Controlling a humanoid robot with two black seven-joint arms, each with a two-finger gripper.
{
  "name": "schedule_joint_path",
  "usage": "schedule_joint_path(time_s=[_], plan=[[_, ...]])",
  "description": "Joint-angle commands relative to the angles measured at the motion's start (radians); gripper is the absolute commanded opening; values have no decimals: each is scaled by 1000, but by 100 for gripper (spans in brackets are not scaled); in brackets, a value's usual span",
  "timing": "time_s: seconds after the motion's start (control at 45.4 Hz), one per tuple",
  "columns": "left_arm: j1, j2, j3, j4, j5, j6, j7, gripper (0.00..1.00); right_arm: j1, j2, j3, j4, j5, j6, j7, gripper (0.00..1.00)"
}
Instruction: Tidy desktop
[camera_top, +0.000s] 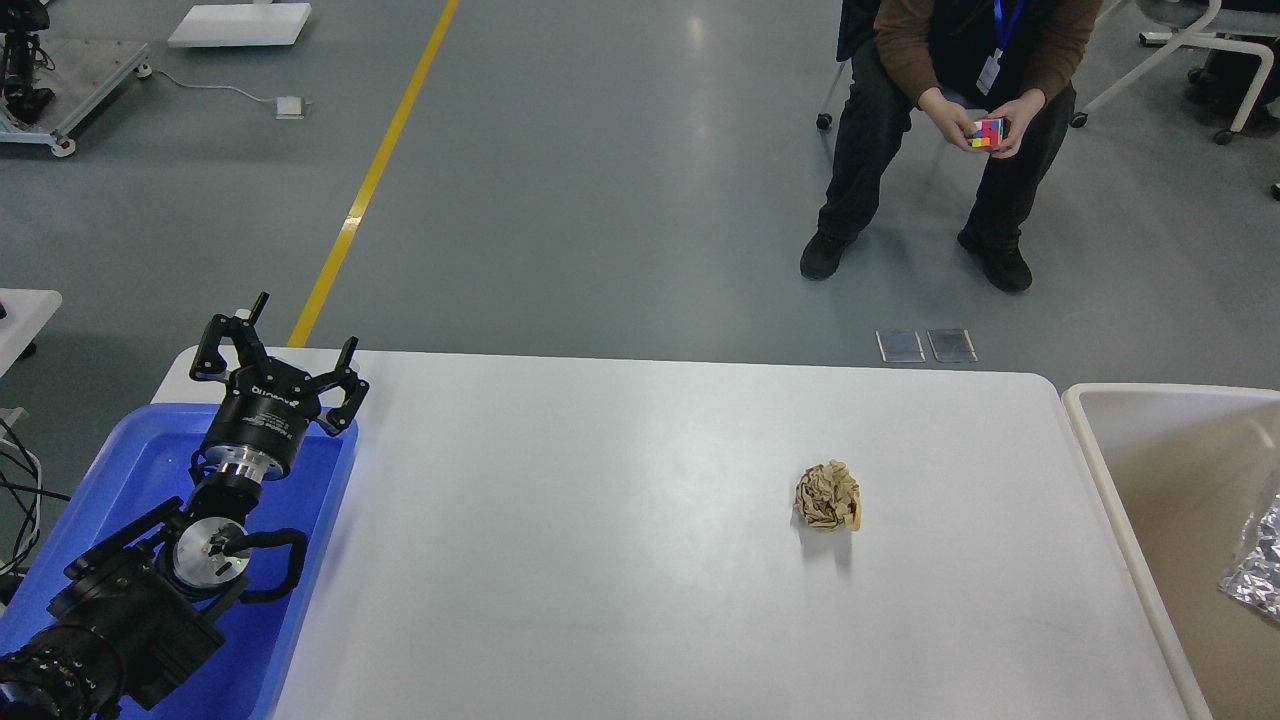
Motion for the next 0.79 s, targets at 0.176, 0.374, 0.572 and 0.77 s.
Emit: schedule_joint_path(time_s=[0.176, 0.374, 0.572, 0.77], plan=[[0, 0, 0, 0, 0, 0, 0, 100, 54, 3, -29, -17, -70, -8, 4, 0], [0, 0, 0, 0, 0, 0, 0, 100, 71, 24, -58, -17, -73, -10, 4, 0], [0, 0, 0, 0, 0, 0, 0, 100, 85, 32, -64, -17, -73, -12, 4, 100], [0, 0, 0, 0, 0, 0, 0, 100, 86, 30, -62, -20, -70, -16, 6, 100]])
